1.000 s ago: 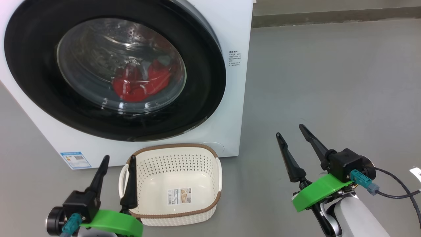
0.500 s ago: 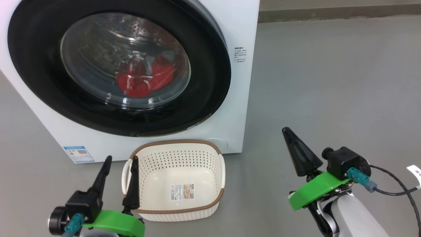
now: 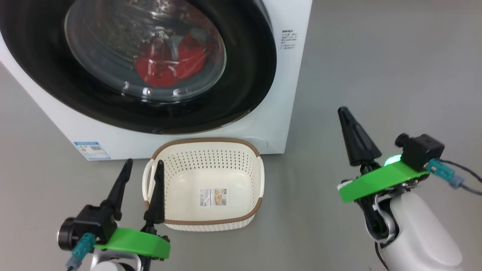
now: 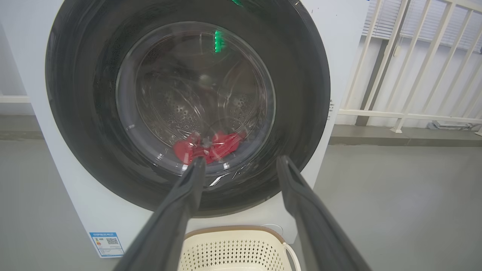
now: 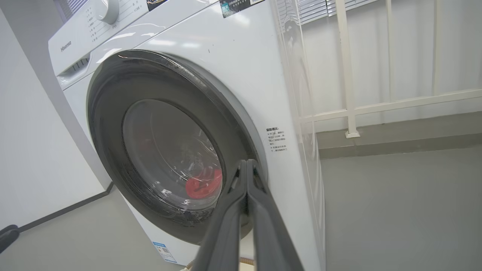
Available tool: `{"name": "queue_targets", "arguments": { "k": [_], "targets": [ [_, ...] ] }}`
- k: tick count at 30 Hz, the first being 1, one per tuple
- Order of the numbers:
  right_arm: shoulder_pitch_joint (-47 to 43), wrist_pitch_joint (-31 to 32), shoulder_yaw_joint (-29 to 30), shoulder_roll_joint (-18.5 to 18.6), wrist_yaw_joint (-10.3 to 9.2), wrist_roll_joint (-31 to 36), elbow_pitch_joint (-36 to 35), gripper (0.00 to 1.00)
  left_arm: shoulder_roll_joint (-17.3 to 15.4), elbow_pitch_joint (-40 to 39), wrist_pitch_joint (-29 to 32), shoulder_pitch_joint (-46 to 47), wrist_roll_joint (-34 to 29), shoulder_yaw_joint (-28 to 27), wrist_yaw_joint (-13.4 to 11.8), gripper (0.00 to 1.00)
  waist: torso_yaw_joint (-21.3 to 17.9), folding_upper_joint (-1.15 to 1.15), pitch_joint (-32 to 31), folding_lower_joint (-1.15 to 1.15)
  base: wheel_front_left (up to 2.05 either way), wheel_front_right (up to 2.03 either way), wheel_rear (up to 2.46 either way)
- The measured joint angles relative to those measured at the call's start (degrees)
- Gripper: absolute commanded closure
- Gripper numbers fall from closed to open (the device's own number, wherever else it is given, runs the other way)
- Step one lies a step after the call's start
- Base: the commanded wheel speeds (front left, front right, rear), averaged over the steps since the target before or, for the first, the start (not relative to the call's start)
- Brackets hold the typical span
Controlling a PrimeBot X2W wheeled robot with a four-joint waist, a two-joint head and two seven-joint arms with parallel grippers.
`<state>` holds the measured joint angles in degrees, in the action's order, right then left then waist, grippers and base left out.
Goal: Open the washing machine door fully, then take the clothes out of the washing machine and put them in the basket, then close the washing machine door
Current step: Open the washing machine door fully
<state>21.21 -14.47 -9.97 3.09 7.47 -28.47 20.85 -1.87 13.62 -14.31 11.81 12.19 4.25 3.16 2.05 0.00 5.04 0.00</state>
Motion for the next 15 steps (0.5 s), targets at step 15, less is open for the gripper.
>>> {"name": "queue_targets", "arguments": {
  "k": [15],
  "targets": [
    [11.34,-0.16,0.46,0.22,0.0,-26.03,4.35,1.0,0.0,-4.74,-0.01,3.27,0.08,2.14,0.51,0.0,2.73,0.0,7.45,0.0,0.0,0.0,0.0]
  ]
}}
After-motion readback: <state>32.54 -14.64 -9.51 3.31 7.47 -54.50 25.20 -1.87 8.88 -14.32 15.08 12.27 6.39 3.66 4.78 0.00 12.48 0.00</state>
